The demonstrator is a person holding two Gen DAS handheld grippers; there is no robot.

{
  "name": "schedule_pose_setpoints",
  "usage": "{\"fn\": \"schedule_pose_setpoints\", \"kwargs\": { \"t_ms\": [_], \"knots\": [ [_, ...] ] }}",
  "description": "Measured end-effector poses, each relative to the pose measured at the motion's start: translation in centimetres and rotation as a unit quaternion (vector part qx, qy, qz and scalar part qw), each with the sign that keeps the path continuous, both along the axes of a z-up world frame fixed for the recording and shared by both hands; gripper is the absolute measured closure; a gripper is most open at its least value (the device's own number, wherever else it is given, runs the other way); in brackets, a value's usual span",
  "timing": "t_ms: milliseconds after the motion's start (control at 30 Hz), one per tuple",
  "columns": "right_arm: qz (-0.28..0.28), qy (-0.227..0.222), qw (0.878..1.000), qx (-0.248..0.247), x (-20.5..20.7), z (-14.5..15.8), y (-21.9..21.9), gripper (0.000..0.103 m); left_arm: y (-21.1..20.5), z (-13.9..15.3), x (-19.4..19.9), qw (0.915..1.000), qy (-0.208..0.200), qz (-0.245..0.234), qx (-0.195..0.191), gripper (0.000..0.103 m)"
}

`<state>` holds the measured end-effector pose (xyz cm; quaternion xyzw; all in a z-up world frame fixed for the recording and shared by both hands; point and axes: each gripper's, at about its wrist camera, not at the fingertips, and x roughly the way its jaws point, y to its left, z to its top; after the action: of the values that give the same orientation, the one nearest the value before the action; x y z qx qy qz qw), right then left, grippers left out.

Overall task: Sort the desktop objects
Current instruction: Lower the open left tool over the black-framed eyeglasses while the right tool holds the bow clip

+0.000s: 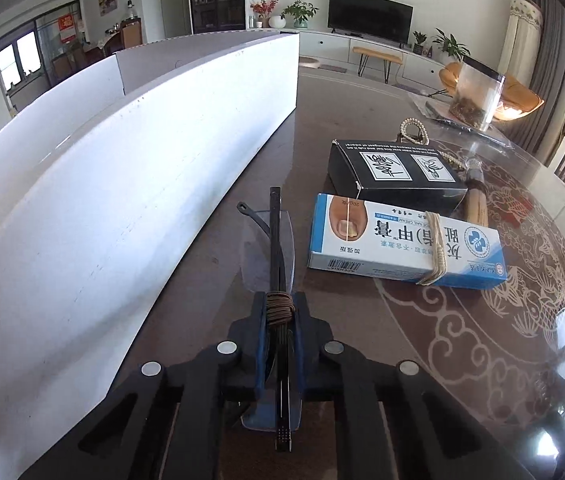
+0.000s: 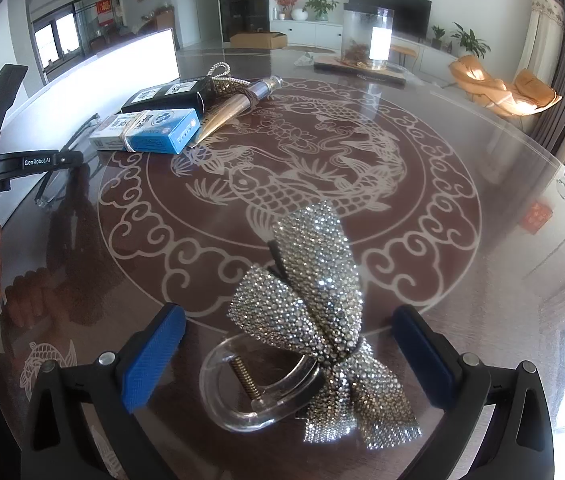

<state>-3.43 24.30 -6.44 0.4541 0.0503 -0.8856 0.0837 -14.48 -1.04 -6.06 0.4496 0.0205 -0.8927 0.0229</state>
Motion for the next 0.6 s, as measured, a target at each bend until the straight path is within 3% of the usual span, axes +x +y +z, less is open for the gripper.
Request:
{"fn": "schedule_pose_setpoints", "kwargs": {
  "t_ms": [133, 300, 433, 500, 567, 600],
  "knots": [
    [0.0, 0.0, 1.0, 0.0, 0.0, 0.0, 0.0, 0.0, 1.6, 0.2, 3.5, 0.9984, -0.009, -0.056, 0.006, 0.092],
    [0.0, 0.0, 1.0, 0.0, 0.0, 0.0, 0.0, 0.0, 5.4, 0.6, 7.7, 0.9878, -0.039, -0.148, 0.03, 0.092],
    [0.0, 0.0, 1.0, 0.0, 0.0, 0.0, 0.0, 0.0, 7.2, 0.7, 9.0, 0.9863, -0.033, -0.161, 0.003, 0.088],
    [0.0, 0.0, 1.0, 0.0, 0.0, 0.0, 0.0, 0.0, 7.2, 0.7, 9.2, 0.9872, -0.03, -0.157, -0.002, 0.076],
    [0.0, 0.0, 1.0, 0.0, 0.0, 0.0, 0.0, 0.0, 7.2, 0.5, 9.1, 0.9898, -0.035, -0.136, -0.024, 0.022],
    [0.0, 0.0, 1.0, 0.0, 0.0, 0.0, 0.0, 0.0, 7.1, 0.4, 9.0, 0.9909, -0.036, -0.124, -0.037, 0.016]
  ]
}}
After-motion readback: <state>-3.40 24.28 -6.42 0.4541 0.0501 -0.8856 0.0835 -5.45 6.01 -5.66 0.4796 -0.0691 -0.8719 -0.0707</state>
